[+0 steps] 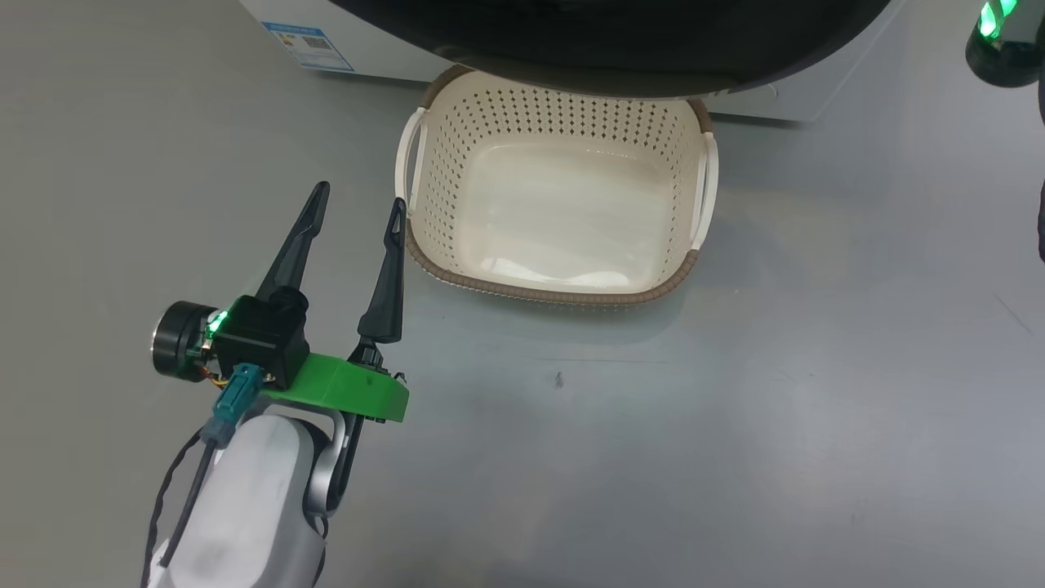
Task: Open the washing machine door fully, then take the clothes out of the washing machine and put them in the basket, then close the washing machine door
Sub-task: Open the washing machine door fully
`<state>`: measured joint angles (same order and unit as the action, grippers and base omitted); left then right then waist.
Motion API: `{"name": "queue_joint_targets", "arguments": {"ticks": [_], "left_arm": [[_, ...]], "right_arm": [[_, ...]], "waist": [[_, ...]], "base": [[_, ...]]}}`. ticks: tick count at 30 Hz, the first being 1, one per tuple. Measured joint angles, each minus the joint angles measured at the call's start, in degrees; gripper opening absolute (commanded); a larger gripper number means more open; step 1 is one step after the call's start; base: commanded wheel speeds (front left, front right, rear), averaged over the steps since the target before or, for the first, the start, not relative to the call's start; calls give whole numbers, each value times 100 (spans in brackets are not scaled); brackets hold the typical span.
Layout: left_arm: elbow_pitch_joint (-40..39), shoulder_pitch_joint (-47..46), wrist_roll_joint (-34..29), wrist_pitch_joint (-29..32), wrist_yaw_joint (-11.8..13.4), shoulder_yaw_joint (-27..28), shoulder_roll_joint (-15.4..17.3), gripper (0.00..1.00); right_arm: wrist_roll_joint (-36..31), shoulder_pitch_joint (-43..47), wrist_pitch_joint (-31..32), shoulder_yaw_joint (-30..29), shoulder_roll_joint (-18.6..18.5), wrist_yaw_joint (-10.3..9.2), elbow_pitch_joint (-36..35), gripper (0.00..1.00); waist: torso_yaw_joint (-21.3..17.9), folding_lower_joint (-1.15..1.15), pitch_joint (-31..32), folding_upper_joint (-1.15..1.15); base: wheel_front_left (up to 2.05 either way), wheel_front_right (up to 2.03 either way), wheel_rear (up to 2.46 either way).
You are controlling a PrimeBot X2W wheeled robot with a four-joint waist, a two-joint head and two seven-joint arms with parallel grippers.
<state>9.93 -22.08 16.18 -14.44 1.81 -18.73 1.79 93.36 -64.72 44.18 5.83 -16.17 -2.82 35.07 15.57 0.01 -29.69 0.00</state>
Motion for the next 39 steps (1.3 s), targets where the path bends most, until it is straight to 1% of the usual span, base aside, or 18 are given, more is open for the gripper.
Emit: {"name": "queue_joint_targets", "arguments": {"ticks": [6,19,24,26,30,32,39], "left_arm": [[89,13,-12,0,-1,18,-1,100],[280,355,-11,0,0,92,-1,100],[361,543,-10,0,0,146,0,100],[402,602,-10,0,0,144,1,100],[436,698,-10,0,0,149,2,100],[443,753,-10,0,0,167,2,100],[485,887,-10,0,-1,167,5,100]], "right_arm": [[71,352,194,68,68,179,42,0],[299,1201,610,279,470,528,59,0],[356,1504,758,382,624,580,67,0],[397,1616,781,413,704,628,65,0],[436,1837,890,520,861,637,53,0],[454,1932,905,566,946,681,46,0],[553,2230,1014,716,1091,689,-46,0]], "waist": [[-44,0,189,0],[-85,0,744,0],[-80,0,987,0],[-75,0,1084,0],[-55,0,1275,0],[-45,0,1365,0],[5,0,1621,0]], "base": [[0,0,0],[0,0,0],[0,0,0],[0,0,0],[0,0,0],[0,0,0],[0,0,0]]}}
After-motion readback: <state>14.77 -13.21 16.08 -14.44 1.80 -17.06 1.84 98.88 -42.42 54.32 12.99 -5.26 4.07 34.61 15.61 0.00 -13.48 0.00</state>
